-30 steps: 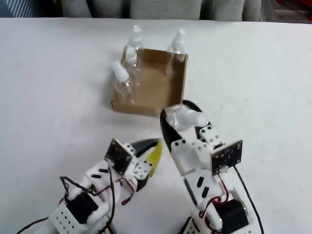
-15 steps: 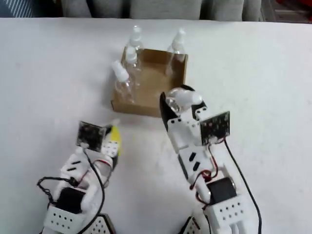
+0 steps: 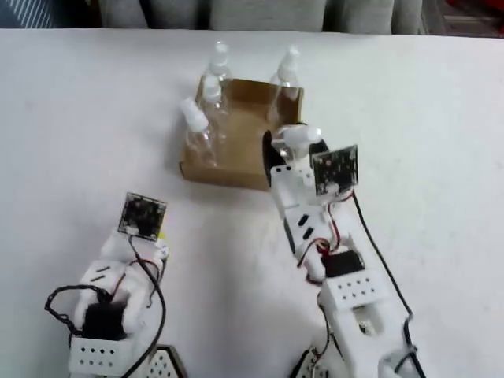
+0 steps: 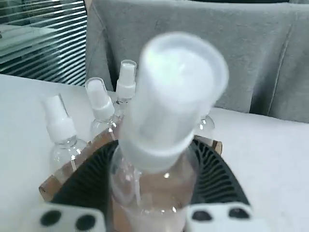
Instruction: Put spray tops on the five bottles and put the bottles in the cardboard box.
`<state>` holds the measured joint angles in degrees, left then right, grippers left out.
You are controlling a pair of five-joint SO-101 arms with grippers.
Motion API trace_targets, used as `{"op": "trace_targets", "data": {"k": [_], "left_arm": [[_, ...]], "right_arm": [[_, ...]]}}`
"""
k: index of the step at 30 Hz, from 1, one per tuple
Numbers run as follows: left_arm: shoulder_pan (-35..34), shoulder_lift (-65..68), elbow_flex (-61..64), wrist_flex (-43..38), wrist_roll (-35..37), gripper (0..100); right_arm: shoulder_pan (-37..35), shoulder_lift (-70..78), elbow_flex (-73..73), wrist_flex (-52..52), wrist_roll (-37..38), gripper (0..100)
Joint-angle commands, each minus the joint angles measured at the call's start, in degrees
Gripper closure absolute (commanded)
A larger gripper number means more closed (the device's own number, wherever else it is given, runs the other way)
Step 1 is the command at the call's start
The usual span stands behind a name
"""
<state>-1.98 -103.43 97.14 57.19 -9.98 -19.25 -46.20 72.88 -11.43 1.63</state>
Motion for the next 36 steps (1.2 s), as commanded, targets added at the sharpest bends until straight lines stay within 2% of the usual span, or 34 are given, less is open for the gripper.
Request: {"op": "trace_targets", "data": {"k": [1,8,21,36], "left_arm": [[-0.7,-0.3,-0.1,0.4,-2.1,98],[-0.7,-0.3,-0.1,0.4,-2.1,98],[-0.7,-0.3,-0.1,0.3,-2.1,98],[-0.5,-0.3,-0.1,0.1,-2.1,98]], "right_arm": [[0.4,7.2,-6.1,-4.2,-0.1,98.4],[1.8,22.8,-14.0,-12.2,-0.1,98.3],[3.7,47.4,-30.7,-12.3,-0.1,98.3],[4.6,60.2,-35.1,-16.0,0.4,98.3]]}}
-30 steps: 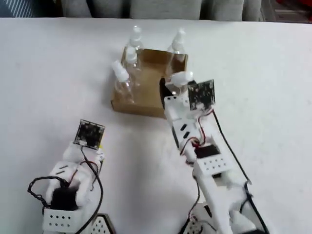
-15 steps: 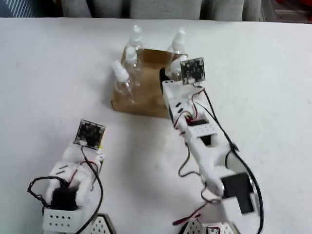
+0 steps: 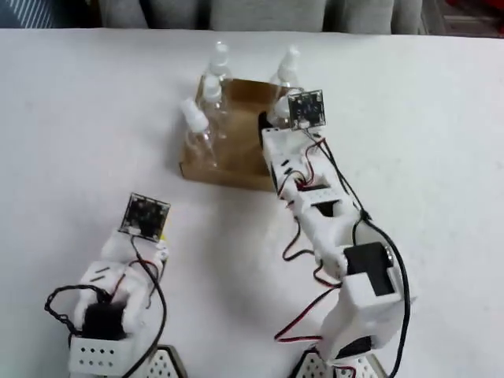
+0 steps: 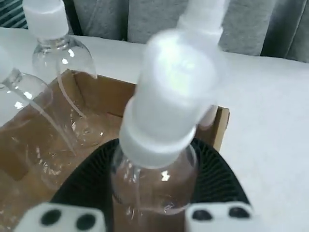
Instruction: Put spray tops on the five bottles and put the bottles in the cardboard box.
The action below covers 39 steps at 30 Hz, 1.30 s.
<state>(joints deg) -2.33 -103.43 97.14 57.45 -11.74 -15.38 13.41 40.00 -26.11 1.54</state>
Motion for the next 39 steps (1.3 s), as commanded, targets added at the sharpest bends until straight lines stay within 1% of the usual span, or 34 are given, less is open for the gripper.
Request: {"op": "trace_targets", "data": {"k": [1,14,16,21,26,39], "left_arm": [[-0.1,-0.3,-0.1,-0.2,-0.4,98],[-0.1,-0.3,-0.1,-0.2,-0.4,98],[-0.1,-0.3,-0.1,-0.2,-0.4,98],[-0.1,-0.3,-0.1,-0.2,-0.4,98],[-0.2,-0.3,-0.1,-0.2,-0.4,98],[-0.2,-0.3,-0.1,-0.2,-0.4,98]], "right_arm": [[0.5,1.1,-2.2,-1.3,0.4,98.3],[0.2,1.7,-2.2,-0.9,0.4,97.4],[0.2,1.7,-2.2,-0.9,0.4,93.7],[-0.7,2.1,-1.7,-0.9,0.4,80.6],[-1.6,1.8,-1.0,-0.9,0.4,74.4],[-1.6,0.4,-1.0,-1.0,0.4,73.7]]}}
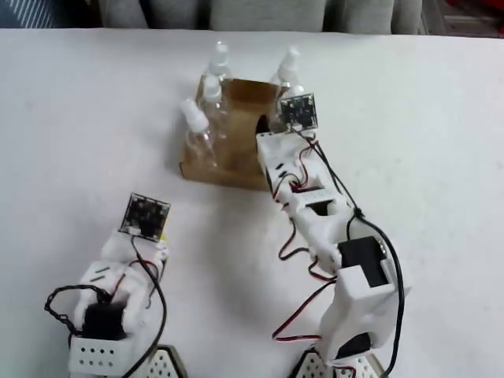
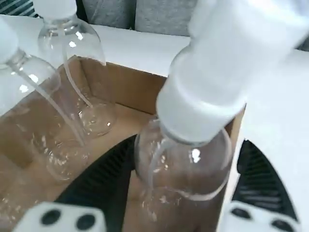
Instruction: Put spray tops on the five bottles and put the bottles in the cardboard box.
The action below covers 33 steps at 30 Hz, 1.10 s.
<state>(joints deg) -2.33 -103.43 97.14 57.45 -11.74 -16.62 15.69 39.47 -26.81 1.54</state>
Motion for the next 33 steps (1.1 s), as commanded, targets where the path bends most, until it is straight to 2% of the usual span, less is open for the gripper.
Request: {"op": "trace_targets", "data": {"k": [1,8,14,19,25,30,33], "left_arm": [[-0.2,-0.3,-0.1,-0.2,-0.4,98],[-0.2,-0.3,-0.1,-0.2,-0.4,98],[-0.2,-0.3,-0.1,-0.2,-0.4,98],[-0.2,-0.3,-0.1,-0.2,-0.4,98],[-0.2,-0.3,-0.1,-0.2,-0.4,98],[-0.2,-0.3,-0.1,-0.2,-0.4,98],[-0.2,-0.3,-0.1,-0.2,-0.4,98]], "right_arm": [[-0.4,-2.8,-0.4,-0.2,0.4,73.7],[-0.5,-7.8,3.1,-0.2,0.2,72.8],[-0.7,-8.7,4.2,-0.2,0.1,58.3],[-1.4,-8.6,4.3,-0.2,0.4,60.1],[-1.4,-8.6,4.3,-0.3,0.6,69.7],[-1.3,-8.5,4.4,-0.3,7.7,70.9],[-1.3,-8.5,4.4,-0.2,8.0,71.0]]}}
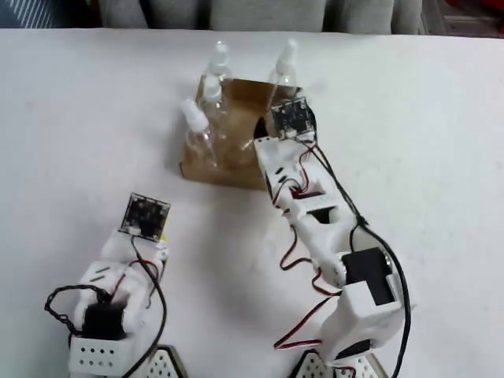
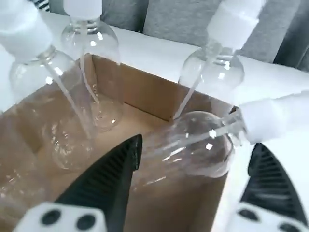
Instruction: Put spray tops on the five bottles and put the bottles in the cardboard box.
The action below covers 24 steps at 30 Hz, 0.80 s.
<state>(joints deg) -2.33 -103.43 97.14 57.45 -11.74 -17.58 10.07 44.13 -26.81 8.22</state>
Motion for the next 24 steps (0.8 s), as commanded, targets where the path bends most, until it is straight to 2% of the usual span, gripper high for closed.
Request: {"op": "trace_targets", "data": {"k": [1,18,22,24], "left_arm": [[-0.2,-0.3,-0.1,-0.2,-0.4,98],[-0.2,-0.3,-0.1,-0.2,-0.4,98],[-0.2,-0.3,-0.1,-0.2,-0.4,98],[-0.2,-0.3,-0.1,-0.2,-0.4,98]], "right_arm": [[-0.3,-2.9,-0.3,-0.2,1.3,71.0],[-0.3,-4.5,0.7,0.0,1.3,71.1],[-0.4,-8.6,1.1,5.9,1.1,71.1],[-0.4,-11.6,0.8,11.2,-2.0,71.1]]}}
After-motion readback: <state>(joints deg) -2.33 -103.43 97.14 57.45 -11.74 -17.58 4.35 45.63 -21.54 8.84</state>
